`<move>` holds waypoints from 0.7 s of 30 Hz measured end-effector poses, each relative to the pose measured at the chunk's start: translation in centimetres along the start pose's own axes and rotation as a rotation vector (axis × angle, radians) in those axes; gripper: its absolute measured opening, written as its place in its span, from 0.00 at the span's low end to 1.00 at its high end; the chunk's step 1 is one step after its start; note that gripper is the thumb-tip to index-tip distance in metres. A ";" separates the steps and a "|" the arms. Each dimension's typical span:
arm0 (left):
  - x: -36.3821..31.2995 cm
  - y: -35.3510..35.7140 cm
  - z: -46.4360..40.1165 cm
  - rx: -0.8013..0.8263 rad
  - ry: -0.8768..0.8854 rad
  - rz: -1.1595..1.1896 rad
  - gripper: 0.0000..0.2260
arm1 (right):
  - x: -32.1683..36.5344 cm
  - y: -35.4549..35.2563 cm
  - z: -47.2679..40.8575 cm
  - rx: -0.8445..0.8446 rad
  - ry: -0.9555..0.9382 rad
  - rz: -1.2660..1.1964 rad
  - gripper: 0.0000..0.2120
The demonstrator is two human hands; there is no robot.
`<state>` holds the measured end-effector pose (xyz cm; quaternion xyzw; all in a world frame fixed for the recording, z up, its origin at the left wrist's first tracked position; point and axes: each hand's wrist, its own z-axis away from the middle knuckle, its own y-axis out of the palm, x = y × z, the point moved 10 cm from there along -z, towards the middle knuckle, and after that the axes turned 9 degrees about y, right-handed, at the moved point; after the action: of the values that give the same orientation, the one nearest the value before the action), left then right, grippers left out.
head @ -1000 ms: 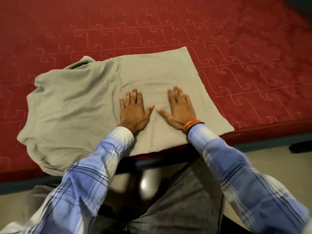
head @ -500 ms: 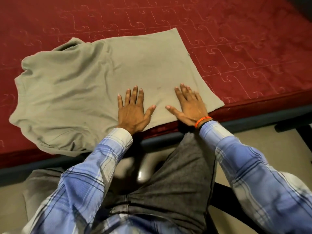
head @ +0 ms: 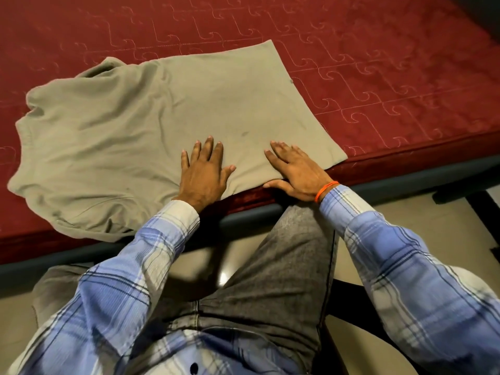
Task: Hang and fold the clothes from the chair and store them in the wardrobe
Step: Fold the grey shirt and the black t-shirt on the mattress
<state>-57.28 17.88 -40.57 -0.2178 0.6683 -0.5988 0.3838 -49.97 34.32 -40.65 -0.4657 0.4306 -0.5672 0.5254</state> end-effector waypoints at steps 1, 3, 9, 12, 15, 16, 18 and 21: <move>-0.2 0.0 0.2 -0.009 0.023 0.011 0.28 | -0.1 0.2 0.1 0.020 -0.014 0.006 0.45; -0.2 0.1 0.5 -0.016 0.043 0.031 0.26 | -0.3 0.4 0.4 0.044 -0.045 0.012 0.42; 0.0 0.0 0.7 -0.034 0.039 0.071 0.25 | -0.9 -0.2 0.8 0.045 -0.059 -0.080 0.28; -1.5 -1.6 0.8 -0.122 0.140 0.154 0.19 | -1.1 -0.5 1.0 0.039 -0.054 -0.106 0.36; -4.2 -2.6 1.9 -0.131 0.263 0.168 0.23 | -0.9 -0.9 1.1 -0.033 -0.080 -0.071 0.37; -5.3 -2.5 2.2 -0.090 0.288 0.126 0.26 | -0.6 -1.3 1.1 -0.078 -0.099 -0.072 0.35; -6.7 -1.5 2.7 0.020 0.294 0.028 0.27 | -0.6 -2.0 1.1 -0.139 -0.108 -0.096 0.28; -6.5 -0.6 2.8 0.083 0.232 -0.047 0.19 | -1.1 -2.6 1.4 -0.145 -0.102 -0.174 0.20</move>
<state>-51.26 20.89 -38.27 -0.1467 0.6776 -0.6559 0.2986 -49.08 35.61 -37.89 -0.5663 0.4011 -0.5536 0.4604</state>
